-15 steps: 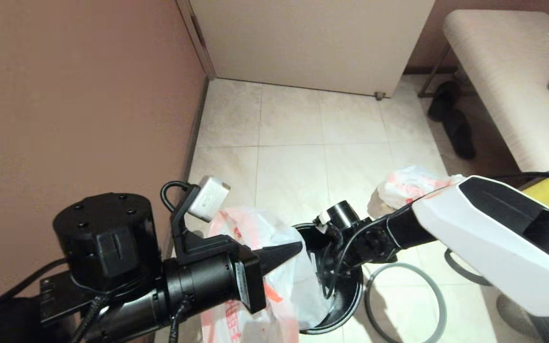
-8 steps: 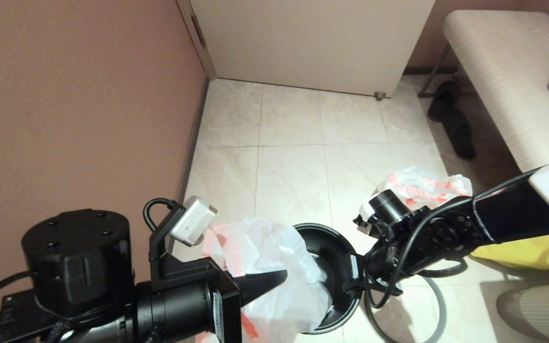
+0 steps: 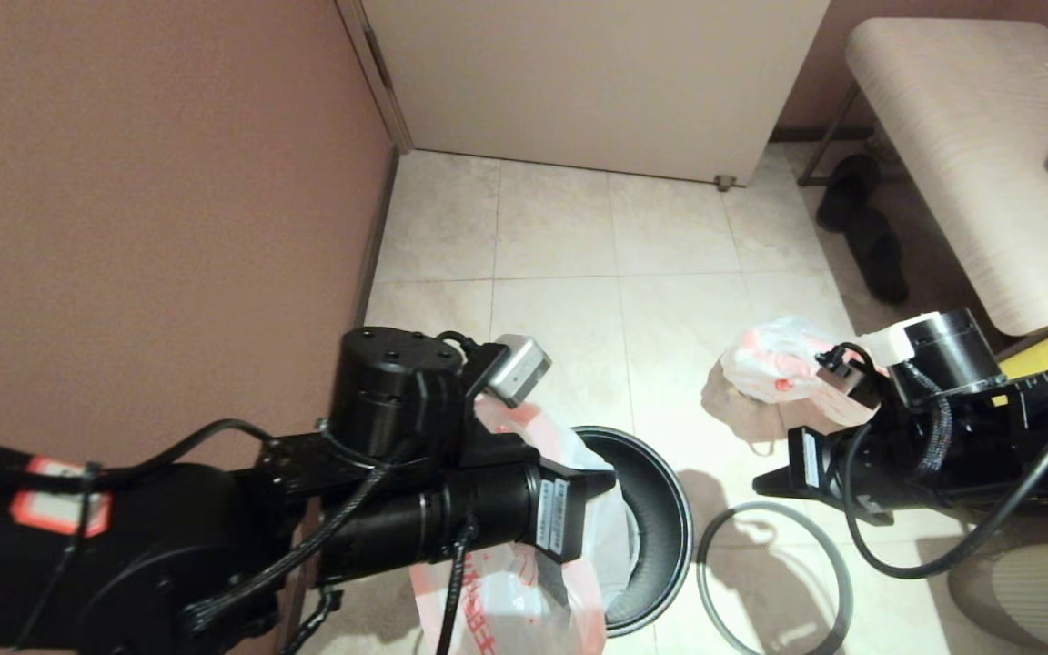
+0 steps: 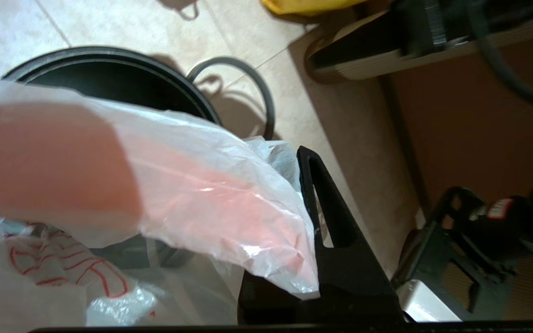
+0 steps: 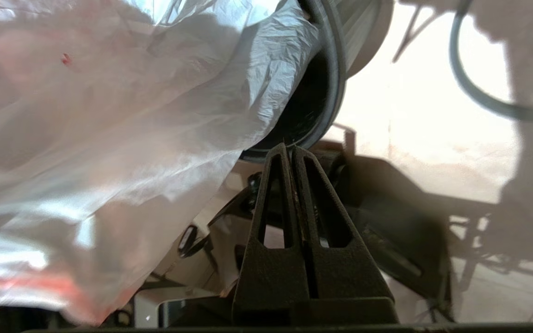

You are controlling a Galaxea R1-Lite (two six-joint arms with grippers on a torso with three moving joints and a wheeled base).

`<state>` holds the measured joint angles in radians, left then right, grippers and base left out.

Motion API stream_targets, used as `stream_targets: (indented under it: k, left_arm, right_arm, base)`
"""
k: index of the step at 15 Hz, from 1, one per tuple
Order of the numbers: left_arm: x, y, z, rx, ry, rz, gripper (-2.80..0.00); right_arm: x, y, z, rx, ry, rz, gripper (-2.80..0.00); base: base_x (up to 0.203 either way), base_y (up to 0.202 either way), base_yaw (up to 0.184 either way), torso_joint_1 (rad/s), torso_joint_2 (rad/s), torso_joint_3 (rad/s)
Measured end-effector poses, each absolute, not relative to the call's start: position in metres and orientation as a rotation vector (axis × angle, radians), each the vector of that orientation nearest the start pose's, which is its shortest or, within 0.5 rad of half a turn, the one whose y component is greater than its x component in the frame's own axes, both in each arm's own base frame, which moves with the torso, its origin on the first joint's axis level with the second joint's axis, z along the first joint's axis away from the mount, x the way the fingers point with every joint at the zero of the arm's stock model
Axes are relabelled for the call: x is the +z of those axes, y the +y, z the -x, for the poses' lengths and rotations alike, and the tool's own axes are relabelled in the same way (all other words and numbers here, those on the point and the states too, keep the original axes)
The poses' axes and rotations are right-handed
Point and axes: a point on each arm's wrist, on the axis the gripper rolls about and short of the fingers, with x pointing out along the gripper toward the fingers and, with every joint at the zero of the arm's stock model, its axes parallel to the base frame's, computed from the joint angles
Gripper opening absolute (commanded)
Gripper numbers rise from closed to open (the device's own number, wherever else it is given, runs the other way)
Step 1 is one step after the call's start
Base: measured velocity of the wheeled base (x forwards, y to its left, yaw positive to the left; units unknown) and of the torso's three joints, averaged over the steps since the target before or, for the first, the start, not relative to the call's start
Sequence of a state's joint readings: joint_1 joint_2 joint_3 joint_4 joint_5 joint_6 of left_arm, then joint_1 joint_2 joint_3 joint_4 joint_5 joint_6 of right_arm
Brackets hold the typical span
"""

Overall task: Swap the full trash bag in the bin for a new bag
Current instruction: Put the new garbage bag on the trash can

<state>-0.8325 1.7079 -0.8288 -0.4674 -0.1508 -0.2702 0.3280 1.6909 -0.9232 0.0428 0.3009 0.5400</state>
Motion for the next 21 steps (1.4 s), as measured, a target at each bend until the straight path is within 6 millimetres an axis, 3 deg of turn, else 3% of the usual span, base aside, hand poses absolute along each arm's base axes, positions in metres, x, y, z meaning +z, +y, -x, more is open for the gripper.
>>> stream_targets:
  k: [6,7,10,13,17,21]
  left_arm:
    - [0.148,-0.276,-0.242,-0.854,0.582,0.065,-2.8]
    - [0.148,-0.284,-0.248,-0.849,0.568,0.065,0.0]
    - [0.14,-0.302,-0.26,-0.848,0.554,0.049,0.0]
    - [0.141,-0.302,-0.257,-0.825,0.557,0.038,0.0]
    - [0.156,-0.296,-0.217,-0.729,0.698,-0.054,0.0]
    - [0.188,-0.278,-0.175,-0.678,0.809,-0.027,0.0]
  right_arm:
    - [0.171,0.091,-0.259,0.326,0.78,-0.46,-2.8]
    - [0.173,0.09,-0.255,0.327,0.775,-0.46,-2.8]
    - [0.178,0.086,-0.244,0.332,0.768,-0.467,-2.8]
    - [0.184,0.083,-0.235,0.331,0.777,-0.463,-2.8]
    - [0.186,0.082,-0.23,0.322,0.788,-0.46,-2.8]
    - [0.182,0.081,-0.228,0.305,0.81,-0.455,-2.8]
  base:
    - [0.0,0.0,0.0,0.0,0.0,0.0]
    - [0.0,0.0,0.0,0.0,0.0,0.0]
    - [0.0,0.0,0.0,0.0,0.0,0.0]
    - [0.0,0.0,0.0,0.0,0.0,0.0]
    - [0.0,0.0,0.0,0.0,0.0,0.0]
    - [0.0,0.0,0.0,0.0,0.0,0.0]
